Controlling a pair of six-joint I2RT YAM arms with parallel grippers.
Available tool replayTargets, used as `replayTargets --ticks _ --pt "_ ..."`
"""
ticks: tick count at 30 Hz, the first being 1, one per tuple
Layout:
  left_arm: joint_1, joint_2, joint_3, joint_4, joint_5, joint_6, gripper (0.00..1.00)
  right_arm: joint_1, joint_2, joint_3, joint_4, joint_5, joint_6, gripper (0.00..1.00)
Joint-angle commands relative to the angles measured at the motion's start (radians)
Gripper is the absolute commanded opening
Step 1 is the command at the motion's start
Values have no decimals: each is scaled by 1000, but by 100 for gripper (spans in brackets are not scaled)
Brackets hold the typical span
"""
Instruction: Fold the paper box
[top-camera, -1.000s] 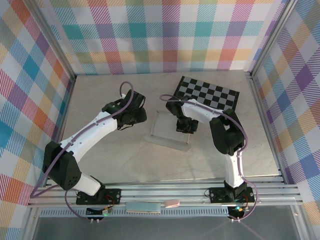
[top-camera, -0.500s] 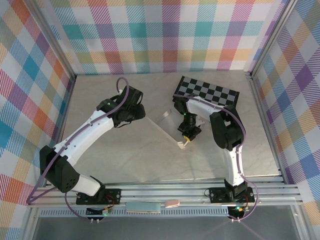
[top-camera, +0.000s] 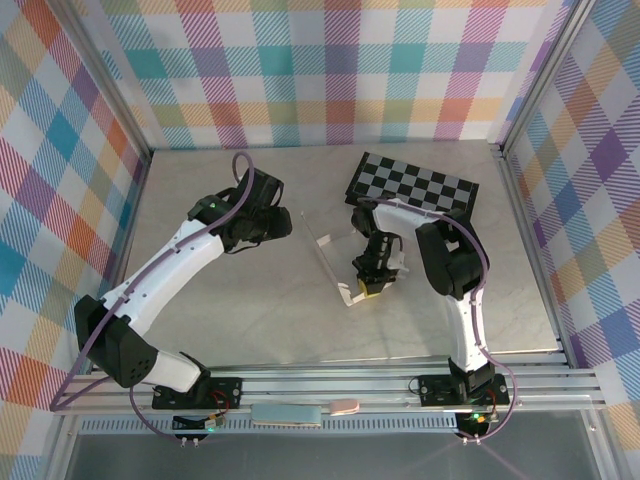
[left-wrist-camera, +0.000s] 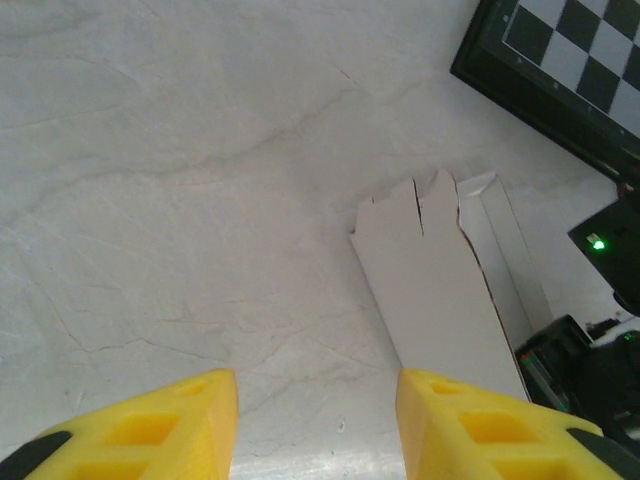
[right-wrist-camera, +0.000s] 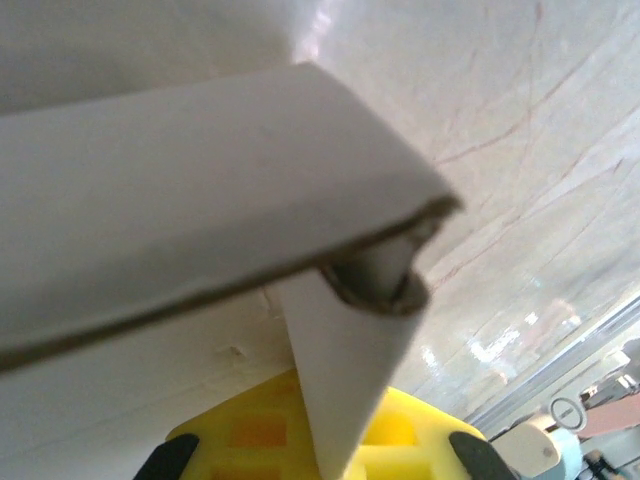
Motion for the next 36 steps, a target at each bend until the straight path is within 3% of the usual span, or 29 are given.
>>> replayTargets --ticks 1,16,26,29,31,36 --pt "8 -16 39 -43 65 29 46 16 14 -44 110 -4 91 14" --pt "8 -1 33 -14 144 30 47 -6 -161 -29 99 79 47 63" --pt "8 11 51 13 149 30 48 -40 -217 12 99 157 -74 70" --pt "9 -4 63 10 121 29 48 -45 -259 49 169 225 -211 70" --pt "24 -17 73 -6 99 28 48 -42 -293 75 248 257 -384 69" --pt "148 -106 25 -7 69 -20 46 -9 -369 109 404 222 -810 63"
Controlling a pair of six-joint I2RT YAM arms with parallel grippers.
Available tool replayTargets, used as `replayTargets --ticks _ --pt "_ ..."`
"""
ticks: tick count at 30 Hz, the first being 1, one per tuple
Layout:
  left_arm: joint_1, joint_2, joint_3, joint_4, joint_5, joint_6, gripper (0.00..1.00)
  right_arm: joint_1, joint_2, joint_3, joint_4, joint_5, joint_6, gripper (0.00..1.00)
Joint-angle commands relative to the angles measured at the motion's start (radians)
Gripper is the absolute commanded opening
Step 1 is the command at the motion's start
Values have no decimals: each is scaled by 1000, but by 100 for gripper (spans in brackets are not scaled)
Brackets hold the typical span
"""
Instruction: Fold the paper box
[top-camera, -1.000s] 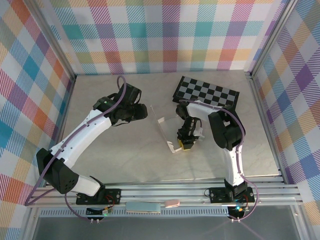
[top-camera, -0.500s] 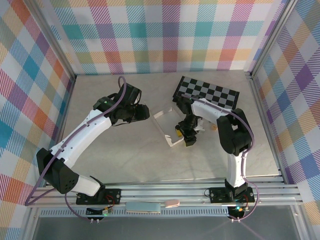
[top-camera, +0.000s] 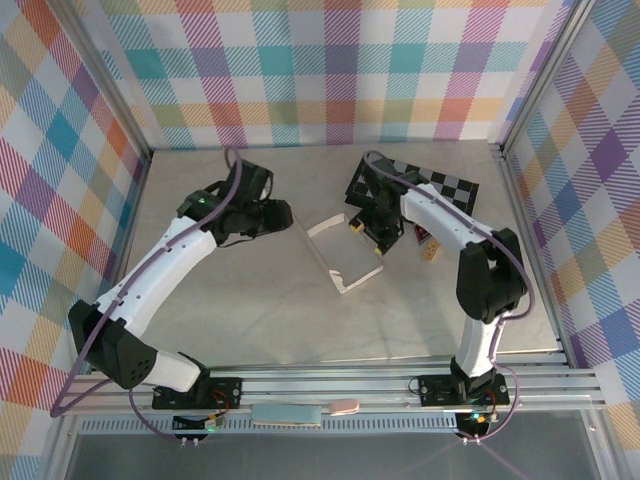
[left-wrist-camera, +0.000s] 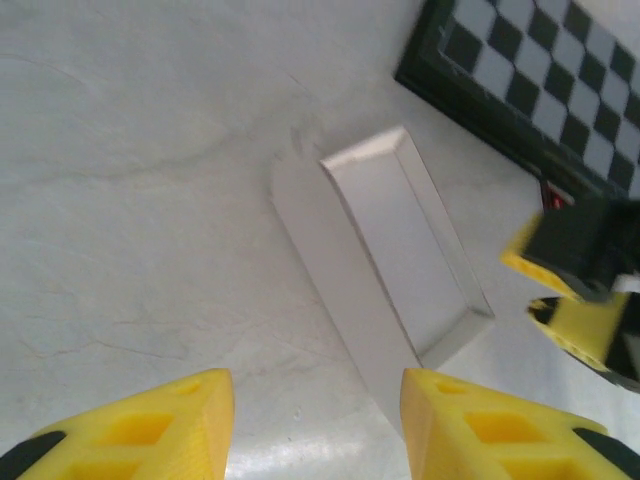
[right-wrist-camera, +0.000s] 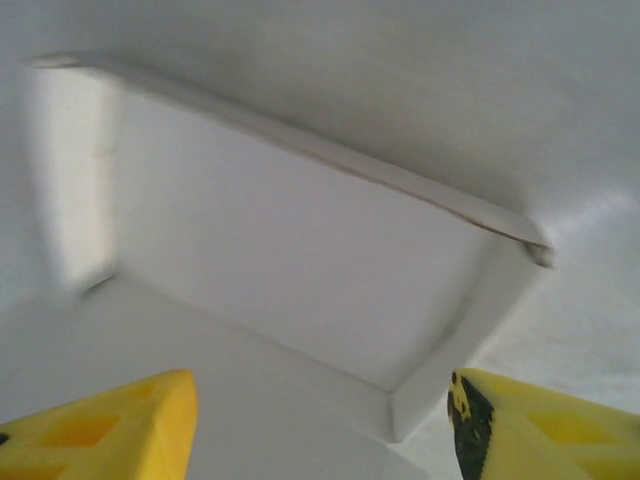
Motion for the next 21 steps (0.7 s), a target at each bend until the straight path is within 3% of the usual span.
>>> replayTargets --ticks 1,6,10,16,21 --pt "93 -107 -33 -7 -58 -40 45 43 -79 44 114 -11 -401 60" --pt "193 -208 -150 33 -36 -92 43 137 -111 121 108 -140 -676 59" --pt "212 -277 -262 124 50 -112 43 226 -51 239 9 -126 -796 59" --pt "212 -366 -424 339 290 -120 43 295 93 410 -144 -33 -827 49" --pt "213 -403 -461 334 327 -121 42 299 161 472 -158 -21 -803 45"
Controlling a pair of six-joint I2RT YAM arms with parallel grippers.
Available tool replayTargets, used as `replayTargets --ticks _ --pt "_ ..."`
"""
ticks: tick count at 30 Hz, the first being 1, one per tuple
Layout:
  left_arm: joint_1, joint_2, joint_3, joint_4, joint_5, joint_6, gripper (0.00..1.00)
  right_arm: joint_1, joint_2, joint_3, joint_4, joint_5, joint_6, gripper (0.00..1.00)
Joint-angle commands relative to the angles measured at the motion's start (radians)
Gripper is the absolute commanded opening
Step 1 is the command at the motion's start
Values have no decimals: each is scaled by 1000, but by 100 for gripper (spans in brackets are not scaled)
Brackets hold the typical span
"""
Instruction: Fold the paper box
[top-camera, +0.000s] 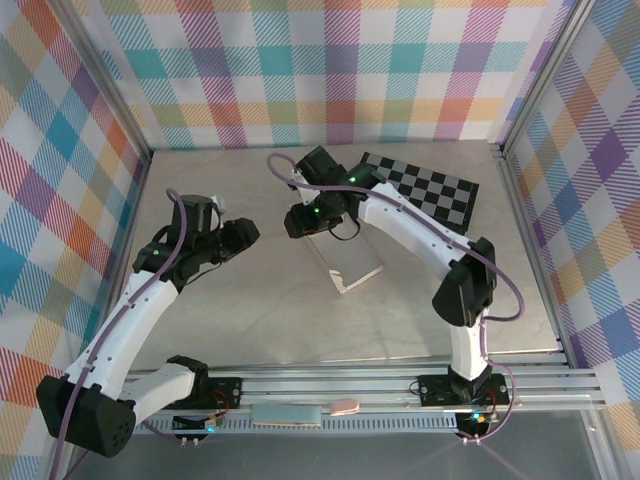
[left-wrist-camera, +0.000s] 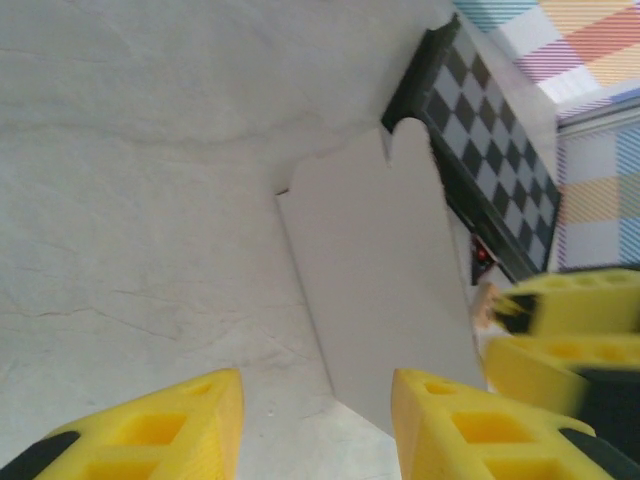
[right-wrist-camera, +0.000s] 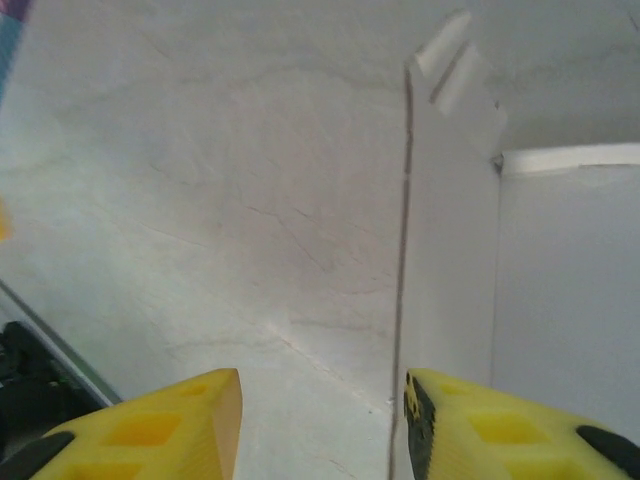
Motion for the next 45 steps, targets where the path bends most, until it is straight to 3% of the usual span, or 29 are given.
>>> replayTargets --ticks 1,13,17,24,34,37,40,45 --pt "10 -41 -16 63 84 -13 43 -2 35 64 -65 29 -20 43" --pt "10 -35 -30 81 120 -7 41 5 135 177 -121 114 52 18" --pt "9 -24 -14 58 117 13 41 5 156 222 -153 191 140 1" --pt "9 -20 28 -8 90 68 41 1 159 356 -242 413 508 0" --pt "9 -23 42 -29 88 78 41 -43 202 523 -391 572 1273 0" --pt "9 -23 48 -36 93 80 41 -64 249 602 -478 573 1466 0" --pt "9 -23 50 -41 99 80 40 -102 269 607 -524 497 1623 0" --pt "7 -22 48 -47 116 79 40 -148 293 606 -579 450 1784 0"
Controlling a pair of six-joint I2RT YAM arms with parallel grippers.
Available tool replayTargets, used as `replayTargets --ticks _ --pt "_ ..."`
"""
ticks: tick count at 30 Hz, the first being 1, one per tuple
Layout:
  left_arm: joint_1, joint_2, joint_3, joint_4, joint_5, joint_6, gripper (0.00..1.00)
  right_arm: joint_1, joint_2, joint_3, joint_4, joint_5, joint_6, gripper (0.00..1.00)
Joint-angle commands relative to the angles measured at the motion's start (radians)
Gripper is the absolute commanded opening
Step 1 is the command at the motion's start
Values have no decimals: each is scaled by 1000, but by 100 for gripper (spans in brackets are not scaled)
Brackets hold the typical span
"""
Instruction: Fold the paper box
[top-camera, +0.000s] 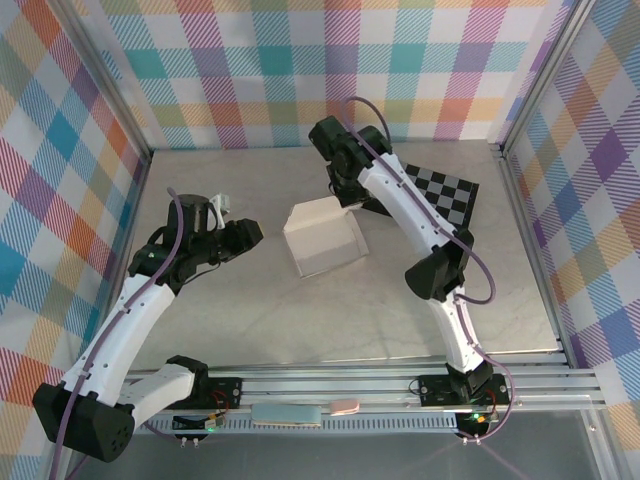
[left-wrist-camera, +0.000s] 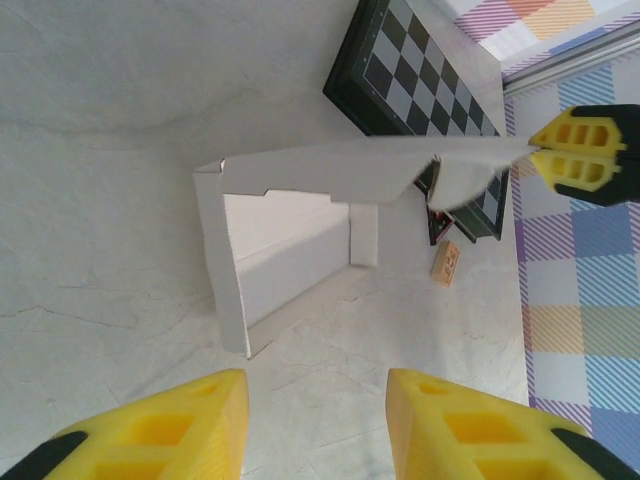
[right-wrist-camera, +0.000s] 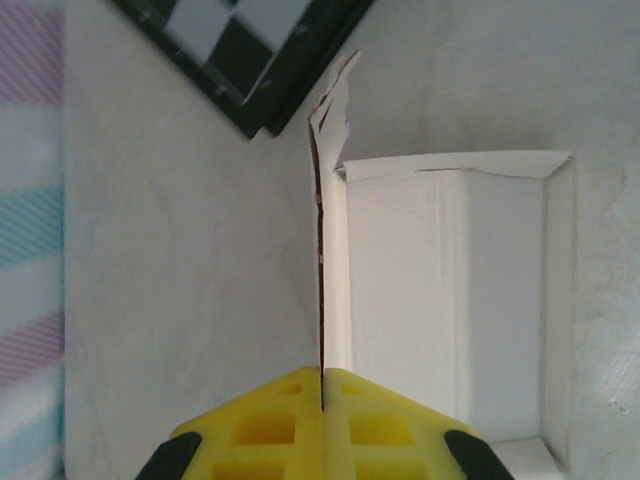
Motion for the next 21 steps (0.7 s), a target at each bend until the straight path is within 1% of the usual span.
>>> replayTargets --ticks 1,4,9,10,14,17,21 --pt "5 -3 28 -33 22 15 40 -26 21 21 -98 -45 214 0" --pt "-1 1 32 -38 25 20 40 -40 35 21 -103 -73 275 0" --pt "-6 13 37 -42 22 35 40 -44 52 21 -89 -90 311 1" --pt "-6 17 37 -45 20 38 40 -44 55 21 -88 -91 311 4" --pt "-6 28 34 -44 17 48 40 -45 60 17 -86 -83 278 12" --pt "-6 42 29 -40 16 57 41 -46 54 18 -86 -75 245 25" --pt "-6 66 26 -34 11 82 42 -47 31 18 -65 -32 170 36"
